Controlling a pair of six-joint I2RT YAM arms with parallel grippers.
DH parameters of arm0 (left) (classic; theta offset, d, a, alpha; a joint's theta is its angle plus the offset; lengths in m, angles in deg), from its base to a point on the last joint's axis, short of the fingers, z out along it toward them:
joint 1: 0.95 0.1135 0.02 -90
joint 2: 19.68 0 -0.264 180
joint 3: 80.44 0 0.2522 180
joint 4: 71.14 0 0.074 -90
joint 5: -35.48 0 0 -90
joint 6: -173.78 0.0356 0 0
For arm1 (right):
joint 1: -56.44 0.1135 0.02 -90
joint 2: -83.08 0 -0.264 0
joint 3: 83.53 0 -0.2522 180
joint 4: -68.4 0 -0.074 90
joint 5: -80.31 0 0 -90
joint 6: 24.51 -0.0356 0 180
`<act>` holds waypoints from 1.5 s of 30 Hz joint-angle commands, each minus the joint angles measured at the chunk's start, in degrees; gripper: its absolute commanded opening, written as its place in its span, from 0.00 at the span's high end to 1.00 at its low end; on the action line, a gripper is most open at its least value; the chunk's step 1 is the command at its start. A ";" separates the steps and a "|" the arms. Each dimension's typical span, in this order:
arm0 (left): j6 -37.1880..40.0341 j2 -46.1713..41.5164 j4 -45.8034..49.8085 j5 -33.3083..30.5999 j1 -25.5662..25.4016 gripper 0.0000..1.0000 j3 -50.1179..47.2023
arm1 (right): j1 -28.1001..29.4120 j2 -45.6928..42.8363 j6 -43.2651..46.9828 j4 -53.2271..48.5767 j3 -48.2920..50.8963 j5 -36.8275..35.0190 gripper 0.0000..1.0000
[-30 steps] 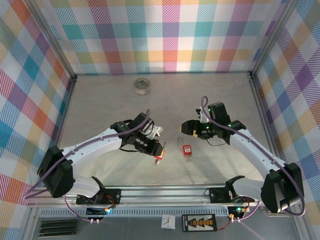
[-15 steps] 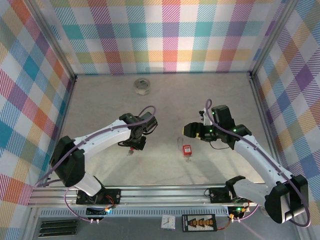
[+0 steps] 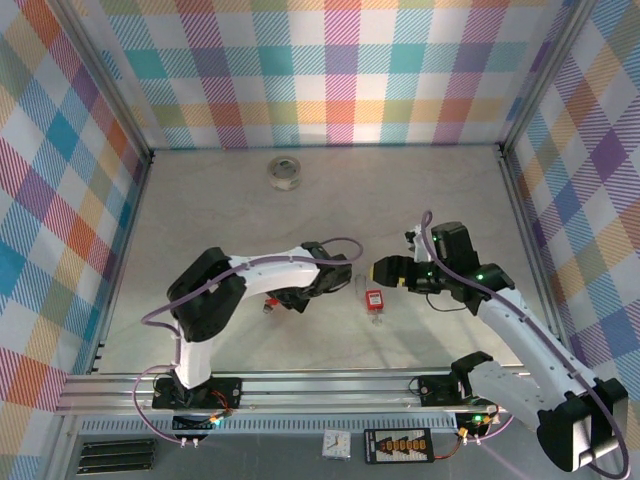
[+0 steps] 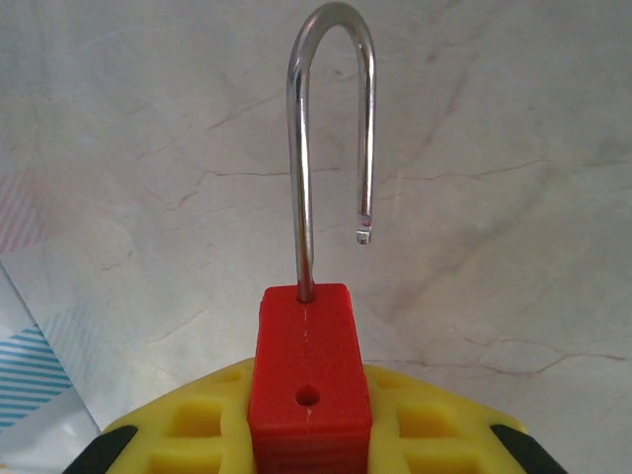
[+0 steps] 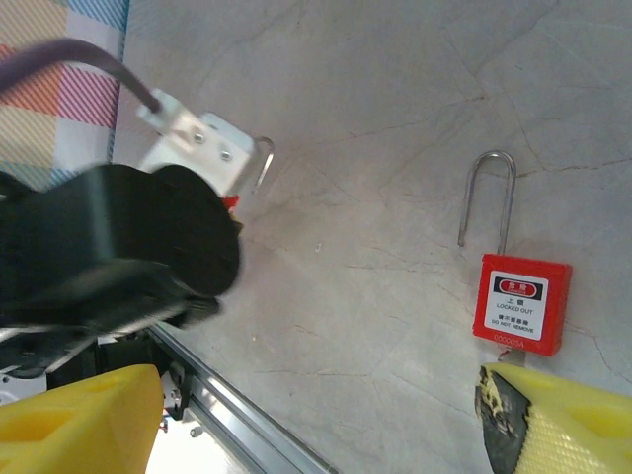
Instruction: Unlock with the key
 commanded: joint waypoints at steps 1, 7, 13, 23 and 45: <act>-3.49 1.89 2.87 -2.42 -1.93 1.00 2.25 | -0.35 -2.33 1.32 -2.48 0.69 -0.35 0.17; -4.18 5.32 1.44 -0.52 -4.20 1.00 2.90 | -0.51 -4.76 1.50 -3.83 0.80 -0.89 0.16; -4.98 6.39 -0.51 1.83 -6.03 0.75 3.03 | -0.68 -5.75 1.74 -5.10 0.72 -1.15 0.16; -7.12 -1.19 -1.25 5.52 -7.11 0.35 6.15 | -0.91 -5.57 1.86 -5.67 0.11 -1.35 0.16; 3.17 -22.41 -29.71 35.13 13.09 0.31 -19.21 | -0.90 -5.20 0.89 -6.72 -0.21 -0.43 0.15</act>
